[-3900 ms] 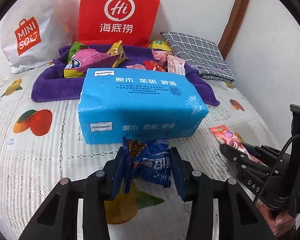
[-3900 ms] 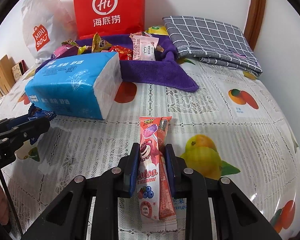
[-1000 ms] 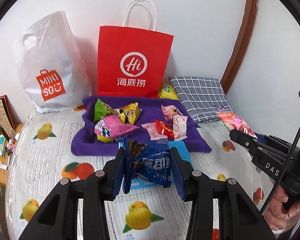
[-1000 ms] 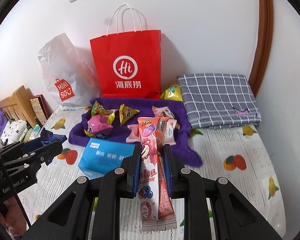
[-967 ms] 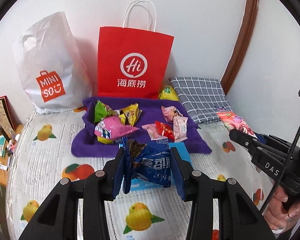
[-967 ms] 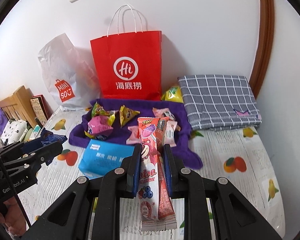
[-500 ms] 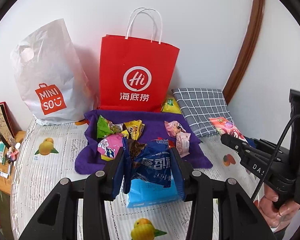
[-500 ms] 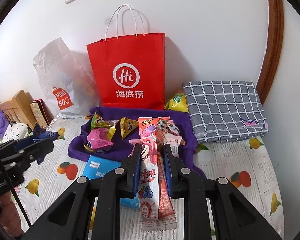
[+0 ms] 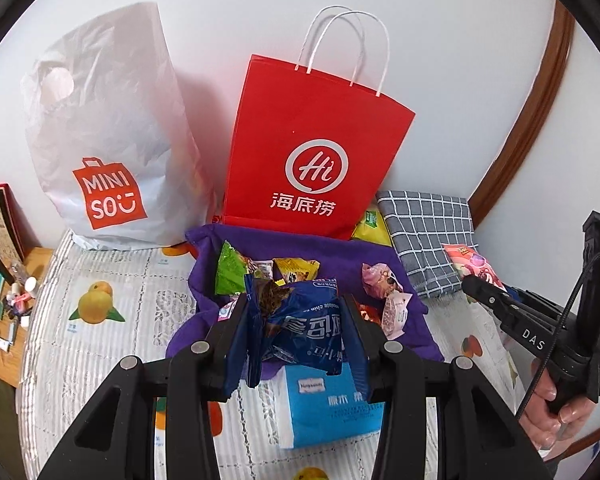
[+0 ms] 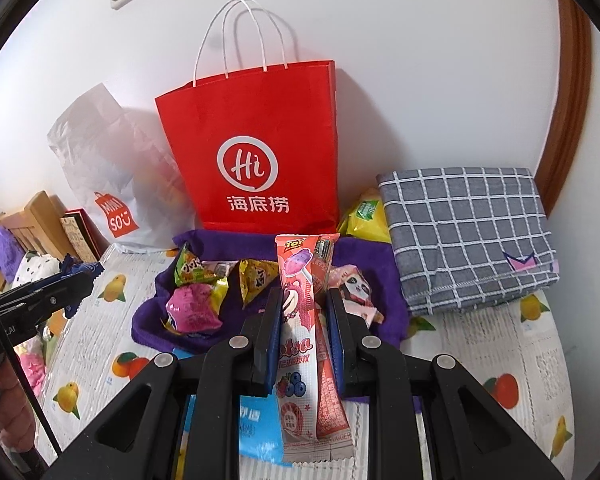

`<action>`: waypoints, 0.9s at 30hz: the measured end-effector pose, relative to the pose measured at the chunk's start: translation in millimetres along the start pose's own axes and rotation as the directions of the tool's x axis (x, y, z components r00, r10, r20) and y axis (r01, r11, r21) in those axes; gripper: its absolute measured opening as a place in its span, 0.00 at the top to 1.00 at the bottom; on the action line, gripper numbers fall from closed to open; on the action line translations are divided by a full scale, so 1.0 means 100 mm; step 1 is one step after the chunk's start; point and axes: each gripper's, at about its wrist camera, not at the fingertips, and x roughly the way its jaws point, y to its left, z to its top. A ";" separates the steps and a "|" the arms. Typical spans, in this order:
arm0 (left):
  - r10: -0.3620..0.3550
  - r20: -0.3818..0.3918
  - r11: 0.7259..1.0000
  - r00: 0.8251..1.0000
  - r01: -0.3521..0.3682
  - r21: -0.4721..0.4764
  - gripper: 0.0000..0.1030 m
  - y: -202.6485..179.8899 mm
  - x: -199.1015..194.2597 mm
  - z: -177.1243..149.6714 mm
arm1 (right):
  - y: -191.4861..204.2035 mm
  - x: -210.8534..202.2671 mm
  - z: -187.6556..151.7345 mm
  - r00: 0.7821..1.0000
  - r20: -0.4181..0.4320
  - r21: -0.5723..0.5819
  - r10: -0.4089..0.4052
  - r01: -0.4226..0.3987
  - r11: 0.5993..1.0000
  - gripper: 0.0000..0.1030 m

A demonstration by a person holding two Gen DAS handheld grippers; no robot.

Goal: Organize snacks
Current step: 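Carry the pink tube candy and blue packet over the tissue pack onto the purple towel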

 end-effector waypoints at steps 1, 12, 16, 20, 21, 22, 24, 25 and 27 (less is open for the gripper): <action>-0.004 -0.002 1.000 1.000 0.004 -0.001 0.60 0.02 0.03 0.01 | 0.00 0.03 0.02 1.000 -0.001 -0.005 0.002 -0.002 1.000 0.80; 0.015 -0.037 1.000 0.999 -0.014 0.023 0.60 0.00 0.49 0.09 | -0.05 0.56 0.10 0.995 -0.080 0.015 0.056 -0.055 0.998 0.80; 0.022 -0.054 0.999 0.998 -0.020 0.041 0.60 -0.04 0.66 0.11 | -0.05 0.73 0.07 0.992 -0.107 0.010 0.066 -0.065 0.998 0.80; 0.020 -0.067 0.999 0.998 -0.017 0.049 0.60 -0.08 0.82 0.13 | -0.09 0.90 0.05 0.985 -0.148 0.012 0.093 -0.092 0.996 0.79; 0.014 -0.073 0.999 0.997 -0.011 0.047 0.60 -0.08 0.86 0.14 | -0.10 0.93 0.05 0.983 -0.154 0.013 0.096 -0.096 0.995 0.79; 0.010 -0.079 0.999 0.997 -0.006 0.048 0.60 -0.09 0.91 0.14 | -0.11 0.96 0.05 0.983 -0.158 0.013 0.097 -0.097 0.995 0.79; 0.011 -0.085 0.999 0.996 -0.006 0.053 0.60 -0.11 0.99 0.15 | -0.14 1.02 0.04 0.982 -0.167 0.010 0.090 -0.090 0.996 0.79; 0.010 -0.091 0.998 0.996 -0.005 0.055 0.60 -0.12 1.03 0.15 | -0.15 1.04 0.04 0.981 -0.171 0.010 0.087 -0.087 0.996 0.79; 0.010 -0.101 0.998 0.995 -0.004 0.059 0.60 -0.13 1.11 0.16 | -0.17 1.09 0.05 0.979 -0.180 0.012 0.092 -0.091 0.996 0.79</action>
